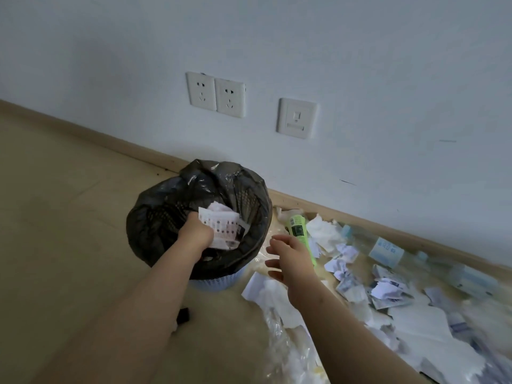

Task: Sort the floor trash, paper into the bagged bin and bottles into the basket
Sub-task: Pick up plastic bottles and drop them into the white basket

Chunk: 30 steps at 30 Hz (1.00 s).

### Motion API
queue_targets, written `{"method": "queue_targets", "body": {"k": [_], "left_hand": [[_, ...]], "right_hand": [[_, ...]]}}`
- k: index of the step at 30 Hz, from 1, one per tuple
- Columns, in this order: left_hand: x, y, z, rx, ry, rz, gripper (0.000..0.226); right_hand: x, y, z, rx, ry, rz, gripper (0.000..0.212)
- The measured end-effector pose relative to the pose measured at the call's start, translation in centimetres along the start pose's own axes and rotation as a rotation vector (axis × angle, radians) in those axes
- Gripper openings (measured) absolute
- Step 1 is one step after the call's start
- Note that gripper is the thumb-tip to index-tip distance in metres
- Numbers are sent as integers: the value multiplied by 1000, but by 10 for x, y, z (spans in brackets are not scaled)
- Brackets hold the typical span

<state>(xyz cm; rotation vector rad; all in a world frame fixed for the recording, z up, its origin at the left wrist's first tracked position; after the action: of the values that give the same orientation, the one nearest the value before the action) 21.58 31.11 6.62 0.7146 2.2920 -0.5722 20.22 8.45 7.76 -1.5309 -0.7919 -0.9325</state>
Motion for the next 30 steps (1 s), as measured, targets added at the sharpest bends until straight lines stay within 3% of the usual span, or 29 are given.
{"method": "queue_targets", "body": {"k": [5,8,11,14,17,21,25,30], "left_hand": [[-2,-9,12,64,245,125,54],[-19,-17,5,-14,300,250,58],[-50,-32,-10,-99,185,436,49],[-87,-57,-15,-60,19,606,34],[-117,-96,0,96,-129,751,21],[-106,-134,57,461,-167,702,15],[-33,-133,95,498,91,591,16],[70,-104,92,313,785,819,28]], "right_hand": [[-20,6,-18,-54,-49,46,7],[-29,8,-24,-65,-64,70,4],[-33,9,-27,-61,-70,85,4],[-34,12,-33,-69,-66,86,5],[-34,15,-43,-88,-81,86,5],[-38,20,-64,-129,-151,77,11],[-52,26,-84,-140,-306,84,6],[-76,23,-86,-79,-462,104,8]]}}
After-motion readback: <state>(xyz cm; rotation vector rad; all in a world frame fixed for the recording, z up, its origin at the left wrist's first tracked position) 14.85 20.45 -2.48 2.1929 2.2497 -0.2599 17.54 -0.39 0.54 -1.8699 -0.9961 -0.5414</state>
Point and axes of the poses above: each hand's wrist, its own y-axis towards the middle knuckle, its own z-axis out of the palm, x = y × z, the point moved 9 cm from there along y, towards the middle knuckle, and after that the axes turned 15 degrees about -x, right-handed, at the moved point
